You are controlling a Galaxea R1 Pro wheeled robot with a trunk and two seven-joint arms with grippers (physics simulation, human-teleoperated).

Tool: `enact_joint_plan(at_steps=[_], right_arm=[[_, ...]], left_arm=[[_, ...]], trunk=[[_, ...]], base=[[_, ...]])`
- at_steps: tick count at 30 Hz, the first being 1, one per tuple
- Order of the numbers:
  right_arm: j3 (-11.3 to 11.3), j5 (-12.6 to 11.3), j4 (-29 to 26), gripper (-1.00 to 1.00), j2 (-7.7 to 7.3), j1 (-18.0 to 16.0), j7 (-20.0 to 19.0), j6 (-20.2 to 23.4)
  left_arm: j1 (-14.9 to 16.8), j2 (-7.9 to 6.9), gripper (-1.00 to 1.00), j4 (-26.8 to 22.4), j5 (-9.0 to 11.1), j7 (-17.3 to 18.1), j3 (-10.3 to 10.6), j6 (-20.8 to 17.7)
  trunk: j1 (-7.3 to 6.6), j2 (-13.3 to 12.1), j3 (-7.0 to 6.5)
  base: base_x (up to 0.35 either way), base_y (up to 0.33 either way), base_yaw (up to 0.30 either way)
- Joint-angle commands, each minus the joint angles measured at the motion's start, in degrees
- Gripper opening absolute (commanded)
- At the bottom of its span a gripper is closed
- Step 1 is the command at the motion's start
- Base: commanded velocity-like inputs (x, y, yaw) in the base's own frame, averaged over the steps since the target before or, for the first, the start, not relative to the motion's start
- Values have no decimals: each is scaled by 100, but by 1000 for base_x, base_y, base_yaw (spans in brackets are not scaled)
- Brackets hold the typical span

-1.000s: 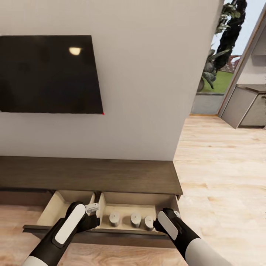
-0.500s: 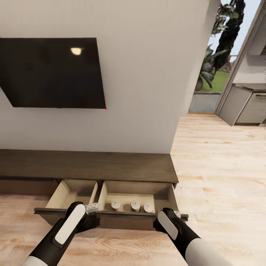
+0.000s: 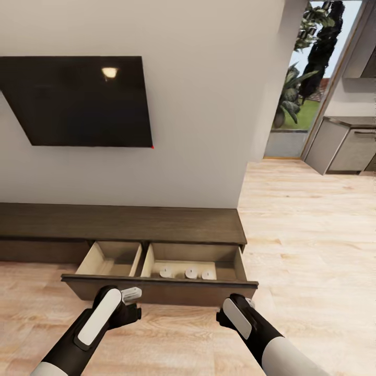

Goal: Place each of the two pumpkins and all three candles from the living room inside a cabinet in the living room (use any cabinet), then make sure every cabinet is closed, and position the cauldron so it is next to a table in the living room.

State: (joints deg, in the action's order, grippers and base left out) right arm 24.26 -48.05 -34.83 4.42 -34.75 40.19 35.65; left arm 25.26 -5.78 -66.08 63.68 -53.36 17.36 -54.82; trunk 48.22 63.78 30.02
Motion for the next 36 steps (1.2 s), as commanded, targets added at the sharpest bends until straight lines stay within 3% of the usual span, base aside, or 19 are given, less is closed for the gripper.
enact_joint_plan(at_steps=[1, 18, 23, 29, 34, 36], right_arm=[[26, -47, -7, 100, -3, -5, 50, 12], [33, -47, 5, 100, -3, -5, 66, -6], [39, -47, 3, 100, -1, -5, 38, -32], [70, -34, -1, 100, -7, -5, -11, -88], [92, -30, -6, 100, -23, -5, -26, -392], [164, -29, -6, 100, -32, -5, -27, -476]], left_arm=[[5, -5, 100, -4, 57, -60, 18, -3], [5, -12, 100, 36, 23, -58, 22, -3], [5, 8, 100, 64, 8, -46, 60, 12], [5, 11, 100, 537, -30, -35, 215, 381], [-2, -37, 100, 1021, -90, 606, 570, 1121], [-3, -47, 100, 1260, -281, 993, 752, 1381]], trunk=[[-3, 5, 6], [-3, 5, 6], [-3, 5, 6], [-3, 5, 6], [-3, 5, 6], [41, 85, 42]], base=[[-319, 0, 0], [-314, 0, 0], [-111, 0, 0], [-11, 0, 0], [-1, 0, 0], [0, 0, 0]])
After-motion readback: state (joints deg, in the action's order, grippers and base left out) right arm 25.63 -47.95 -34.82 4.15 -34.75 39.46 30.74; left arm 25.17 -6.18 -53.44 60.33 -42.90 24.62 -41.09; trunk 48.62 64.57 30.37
